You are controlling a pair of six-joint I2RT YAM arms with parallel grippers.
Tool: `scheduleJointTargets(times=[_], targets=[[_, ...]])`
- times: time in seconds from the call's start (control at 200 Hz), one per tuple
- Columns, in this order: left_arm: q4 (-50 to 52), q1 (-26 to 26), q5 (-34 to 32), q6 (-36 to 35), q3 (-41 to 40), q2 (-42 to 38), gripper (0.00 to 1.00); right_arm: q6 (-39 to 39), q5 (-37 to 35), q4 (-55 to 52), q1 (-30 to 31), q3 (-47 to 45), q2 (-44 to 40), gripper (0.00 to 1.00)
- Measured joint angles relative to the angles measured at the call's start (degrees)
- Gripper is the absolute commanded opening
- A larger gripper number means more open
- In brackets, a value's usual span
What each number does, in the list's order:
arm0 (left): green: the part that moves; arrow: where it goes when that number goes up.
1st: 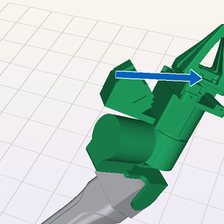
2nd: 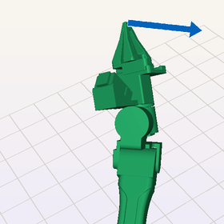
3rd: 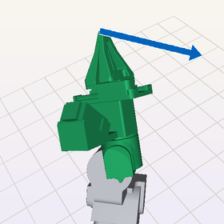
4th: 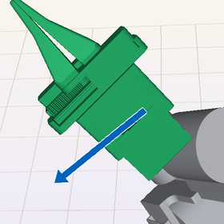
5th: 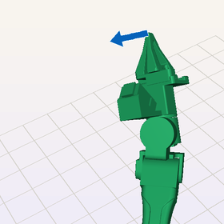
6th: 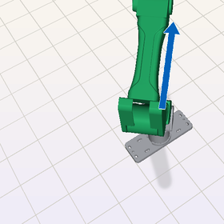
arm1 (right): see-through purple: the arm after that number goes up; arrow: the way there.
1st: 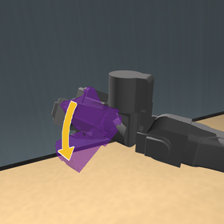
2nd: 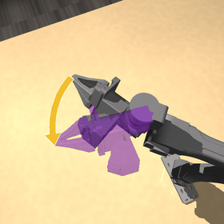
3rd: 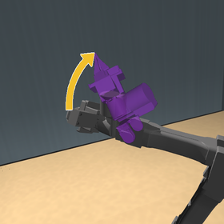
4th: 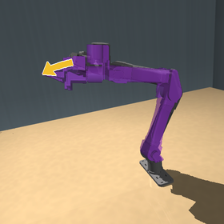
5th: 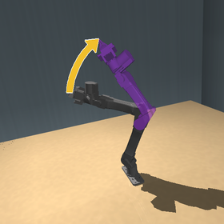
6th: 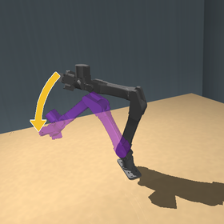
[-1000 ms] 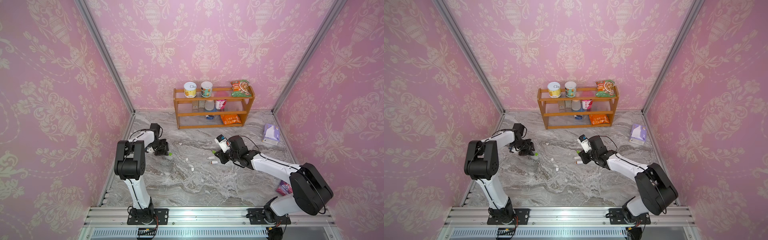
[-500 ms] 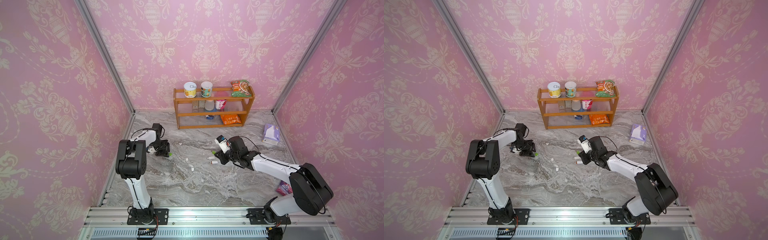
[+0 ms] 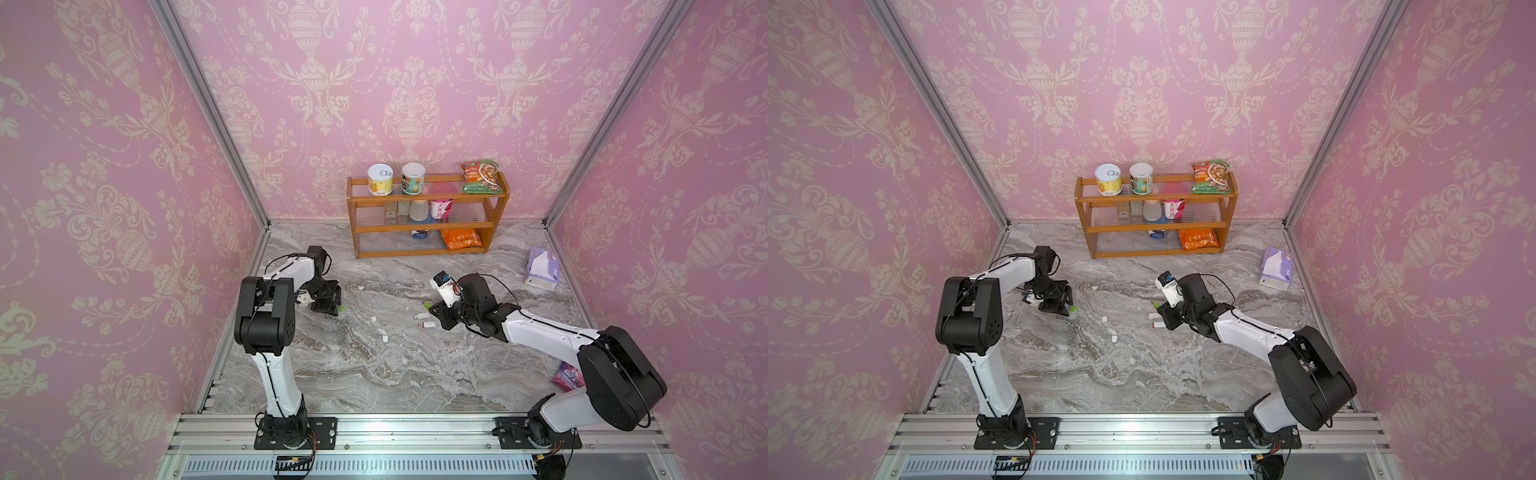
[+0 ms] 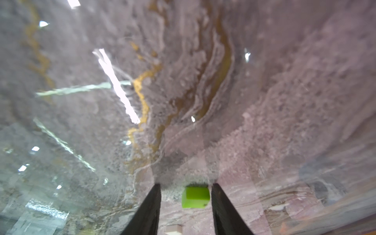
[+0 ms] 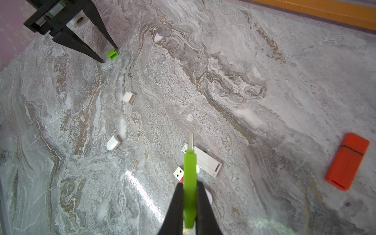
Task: Close the usb drive cover
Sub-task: Pick up the cover from the center of the board.
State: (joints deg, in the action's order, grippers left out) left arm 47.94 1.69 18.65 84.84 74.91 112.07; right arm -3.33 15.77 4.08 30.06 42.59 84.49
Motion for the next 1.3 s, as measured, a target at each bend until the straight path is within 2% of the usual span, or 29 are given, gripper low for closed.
scheduleJointTargets(times=[0.425,0.92,1.116,1.301], targets=[[1.88,0.85,-0.94,-0.63,2.43,1.66,0.44,0.24,1.57,-0.46,0.02,-0.28,0.02,0.00],[2.36,1.25,-0.76,-1.84,4.39,3.06,0.40,0.04,0.87,-0.04,0.02,-1.68,-1.49,0.00],[2.49,1.25,-0.76,-1.90,4.44,3.10,0.34,0.04,0.74,-0.02,0.02,-1.97,-1.49,0.00],[2.29,1.25,-0.70,-2.23,4.39,3.10,0.17,0.04,0.79,0.07,0.02,-1.97,-1.49,0.00]])
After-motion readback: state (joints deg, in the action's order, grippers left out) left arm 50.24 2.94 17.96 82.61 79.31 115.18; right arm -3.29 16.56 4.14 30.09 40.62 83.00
